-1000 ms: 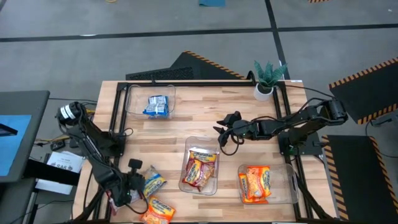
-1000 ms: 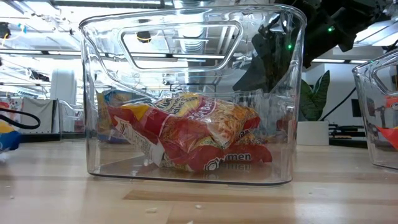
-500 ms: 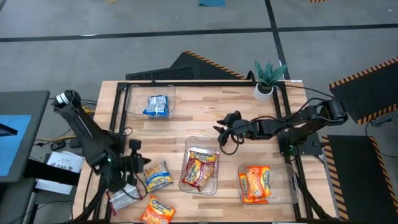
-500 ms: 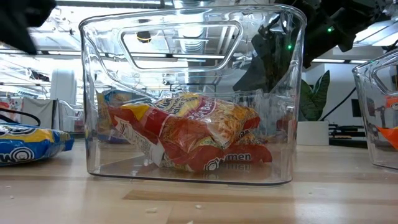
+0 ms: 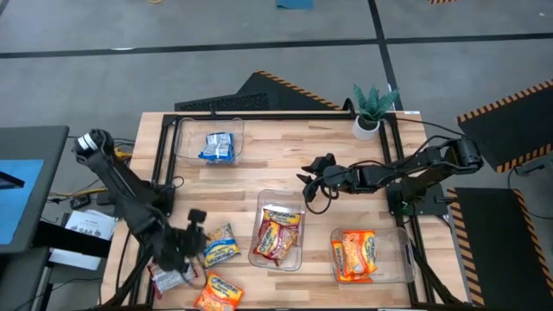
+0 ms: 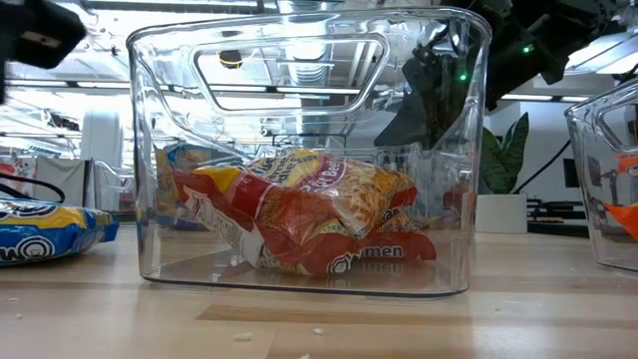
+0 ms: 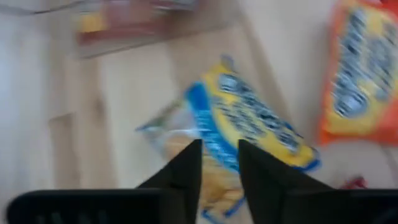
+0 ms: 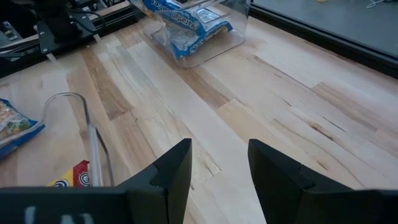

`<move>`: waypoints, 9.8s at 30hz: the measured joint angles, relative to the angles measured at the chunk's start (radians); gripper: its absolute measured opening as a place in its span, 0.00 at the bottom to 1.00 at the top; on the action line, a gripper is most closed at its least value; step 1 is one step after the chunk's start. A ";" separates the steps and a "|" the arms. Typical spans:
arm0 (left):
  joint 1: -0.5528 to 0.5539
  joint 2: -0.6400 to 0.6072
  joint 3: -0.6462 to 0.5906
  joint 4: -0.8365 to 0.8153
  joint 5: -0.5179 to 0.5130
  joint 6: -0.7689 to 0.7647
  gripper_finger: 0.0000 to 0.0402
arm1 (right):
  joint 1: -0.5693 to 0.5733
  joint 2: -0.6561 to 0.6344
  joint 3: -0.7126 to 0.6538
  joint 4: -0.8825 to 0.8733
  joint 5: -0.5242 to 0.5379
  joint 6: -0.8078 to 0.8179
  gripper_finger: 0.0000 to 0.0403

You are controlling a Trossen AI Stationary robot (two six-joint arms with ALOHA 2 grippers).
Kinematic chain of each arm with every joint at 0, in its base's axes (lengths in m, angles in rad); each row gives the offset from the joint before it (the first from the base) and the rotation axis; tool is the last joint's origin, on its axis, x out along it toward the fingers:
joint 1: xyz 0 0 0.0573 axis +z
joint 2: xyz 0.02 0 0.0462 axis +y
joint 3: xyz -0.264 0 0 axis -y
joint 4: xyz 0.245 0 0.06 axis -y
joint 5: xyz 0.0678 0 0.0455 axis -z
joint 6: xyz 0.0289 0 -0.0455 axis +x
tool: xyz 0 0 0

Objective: Sort Maruchan noodles
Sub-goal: Put the blue noodle pack into the top transparent bin, then put the red noodle pack into the middle transparent bin

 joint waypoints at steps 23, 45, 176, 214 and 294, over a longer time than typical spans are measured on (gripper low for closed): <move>0.002 0.330 0.054 -0.002 0.022 0.465 0.62 | 0.000 0.000 0.000 0.001 0.000 0.000 0.45; 0.051 0.459 0.053 0.026 -0.177 0.409 0.03 | 0.000 0.000 0.000 0.001 0.000 0.000 0.45; 0.310 -0.553 -0.304 0.303 0.458 0.050 0.46 | -0.089 -0.062 0.146 0.040 0.001 -0.182 0.45; -0.192 0.390 0.186 -0.275 0.465 -0.456 0.45 | -0.091 -0.061 0.146 0.000 0.001 -0.182 0.45; 0.566 -0.123 -0.220 0.479 0.152 0.587 0.27 | -0.090 -0.061 0.146 0.000 0.000 -0.182 0.45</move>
